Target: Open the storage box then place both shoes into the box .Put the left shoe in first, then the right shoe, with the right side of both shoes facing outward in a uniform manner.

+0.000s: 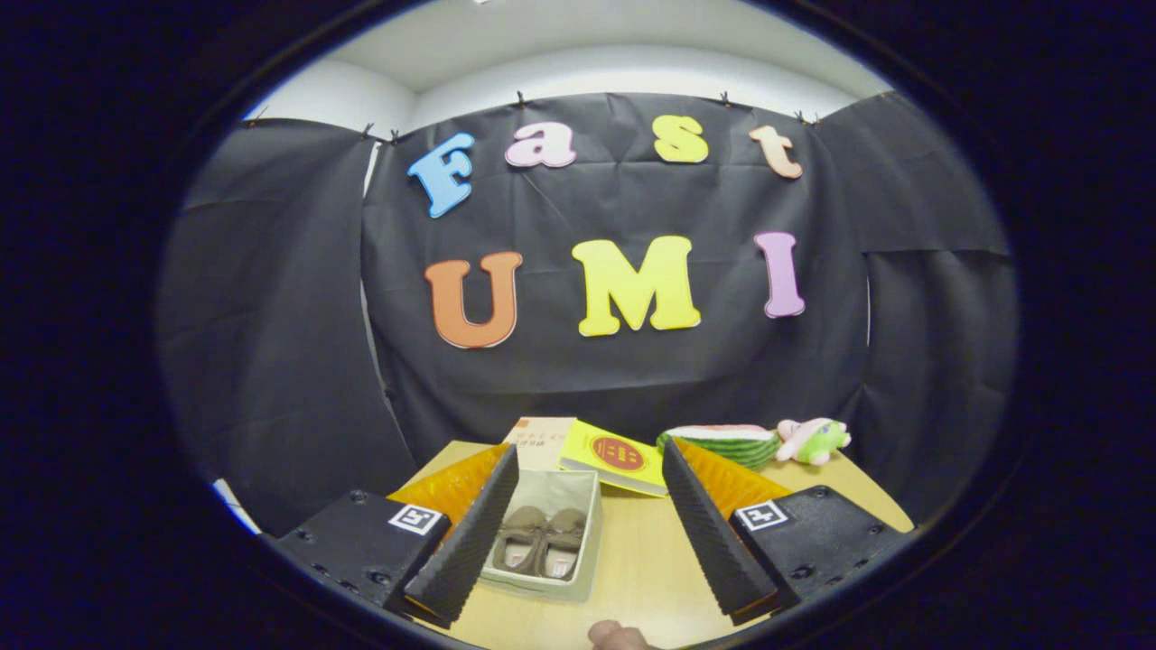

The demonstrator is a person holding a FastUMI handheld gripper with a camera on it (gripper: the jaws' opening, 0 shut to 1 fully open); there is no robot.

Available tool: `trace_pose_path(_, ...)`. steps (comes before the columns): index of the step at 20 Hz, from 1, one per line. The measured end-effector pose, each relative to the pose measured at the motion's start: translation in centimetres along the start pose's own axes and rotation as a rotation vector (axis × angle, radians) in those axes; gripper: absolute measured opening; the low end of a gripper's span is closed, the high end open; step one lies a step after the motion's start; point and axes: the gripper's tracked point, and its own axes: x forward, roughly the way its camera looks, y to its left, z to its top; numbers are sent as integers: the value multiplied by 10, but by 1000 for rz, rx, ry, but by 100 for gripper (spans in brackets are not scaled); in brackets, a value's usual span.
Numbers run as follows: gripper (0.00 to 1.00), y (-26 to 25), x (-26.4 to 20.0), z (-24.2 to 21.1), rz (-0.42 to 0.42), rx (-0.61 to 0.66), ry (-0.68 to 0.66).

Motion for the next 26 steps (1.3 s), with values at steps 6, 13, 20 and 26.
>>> trace_pose_path(6, 100, -24, -40, -3, -90, -42, -32)
trace_pose_path(13, 100, -31, -62, -34, -72, -22, 3)
trace_pose_path(20, 100, -49, -59, -50, -104, -18, 5)
trace_pose_path(26, 100, -61, -59, -48, -130, -28, -24)
